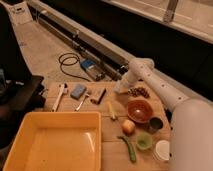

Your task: Place towel in plastic cup

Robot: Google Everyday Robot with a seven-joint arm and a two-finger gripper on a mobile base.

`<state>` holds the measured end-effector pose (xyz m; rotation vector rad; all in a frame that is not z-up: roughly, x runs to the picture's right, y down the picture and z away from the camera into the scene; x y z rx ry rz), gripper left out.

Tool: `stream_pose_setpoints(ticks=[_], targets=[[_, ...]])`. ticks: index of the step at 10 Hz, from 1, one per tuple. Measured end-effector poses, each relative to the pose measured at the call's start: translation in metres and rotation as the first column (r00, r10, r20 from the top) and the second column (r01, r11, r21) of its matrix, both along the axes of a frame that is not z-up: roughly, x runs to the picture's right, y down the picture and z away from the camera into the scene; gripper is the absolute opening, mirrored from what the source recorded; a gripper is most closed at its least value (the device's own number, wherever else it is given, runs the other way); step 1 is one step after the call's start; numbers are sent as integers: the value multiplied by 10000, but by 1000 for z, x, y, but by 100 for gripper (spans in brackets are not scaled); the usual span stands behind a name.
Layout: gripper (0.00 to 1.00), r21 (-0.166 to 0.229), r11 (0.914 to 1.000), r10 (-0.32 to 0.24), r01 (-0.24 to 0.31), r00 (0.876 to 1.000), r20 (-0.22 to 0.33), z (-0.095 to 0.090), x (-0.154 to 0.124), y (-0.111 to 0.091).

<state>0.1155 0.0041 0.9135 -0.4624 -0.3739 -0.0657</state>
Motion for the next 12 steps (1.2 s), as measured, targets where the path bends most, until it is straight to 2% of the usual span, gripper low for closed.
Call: stream_pose_setpoints(ticks=[3, 5, 8, 9, 10, 12], targets=[[0, 815, 9955, -448, 489, 9977, -512, -54, 3, -12], [0, 973, 9932, -524, 633, 9925, -1102, -83, 20, 0], [0, 731, 9970, -134, 268, 9840, -1778, -127, 56, 41], [0, 508, 9987, 112, -10, 9798, -1995, -142, 71, 58], [0, 411, 9991, 205, -121, 9777, -2088, -148, 77, 66], [0, 401, 9991, 193, -113, 9783, -2065, -148, 75, 66]])
